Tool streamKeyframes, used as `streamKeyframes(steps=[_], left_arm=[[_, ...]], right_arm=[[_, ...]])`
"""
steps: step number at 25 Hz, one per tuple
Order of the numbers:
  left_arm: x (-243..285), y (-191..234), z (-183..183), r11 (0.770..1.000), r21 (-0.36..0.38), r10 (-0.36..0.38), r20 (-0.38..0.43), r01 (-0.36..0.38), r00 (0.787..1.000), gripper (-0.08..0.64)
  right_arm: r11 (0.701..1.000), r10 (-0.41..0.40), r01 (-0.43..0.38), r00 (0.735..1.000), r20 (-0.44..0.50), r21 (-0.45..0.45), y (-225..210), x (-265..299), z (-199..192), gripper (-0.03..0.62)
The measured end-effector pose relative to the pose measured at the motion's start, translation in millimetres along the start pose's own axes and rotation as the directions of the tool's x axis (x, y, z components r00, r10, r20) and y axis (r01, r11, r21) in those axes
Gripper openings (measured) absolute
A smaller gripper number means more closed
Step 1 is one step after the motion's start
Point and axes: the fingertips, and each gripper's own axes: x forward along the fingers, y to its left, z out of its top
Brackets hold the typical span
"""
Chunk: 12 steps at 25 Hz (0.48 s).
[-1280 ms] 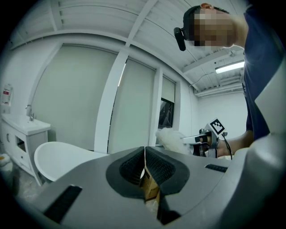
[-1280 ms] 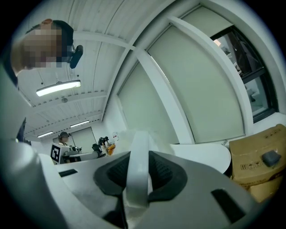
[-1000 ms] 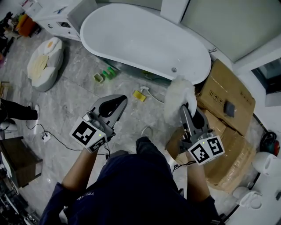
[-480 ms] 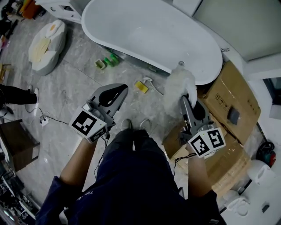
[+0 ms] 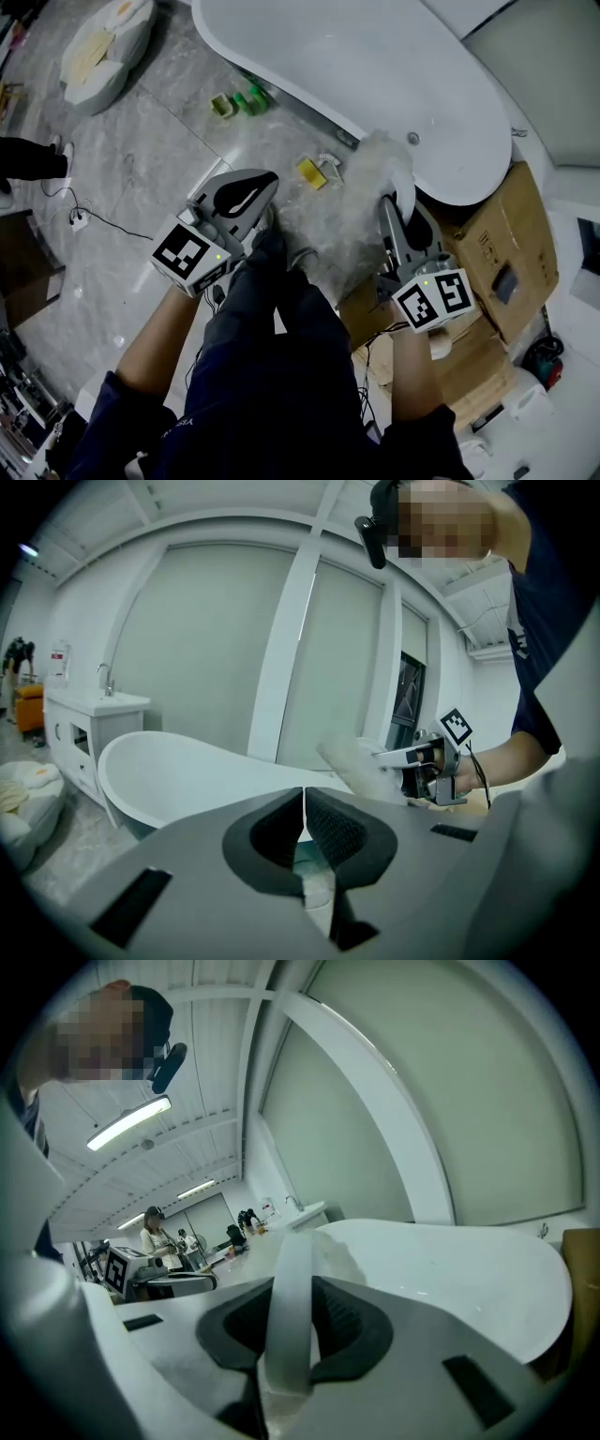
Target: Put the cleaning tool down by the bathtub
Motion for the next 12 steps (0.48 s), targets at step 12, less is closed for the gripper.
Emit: streamKeyframes(steps=[12], left_arm=[[26, 142, -127, 0.993, -0.063, 0.099, -0.04, -0.102, 0.994, 0.034]], right_arm=[[0.992, 0.096, -0.106, 0.985, -0.14, -0.063, -10, 175, -120, 0.092]])
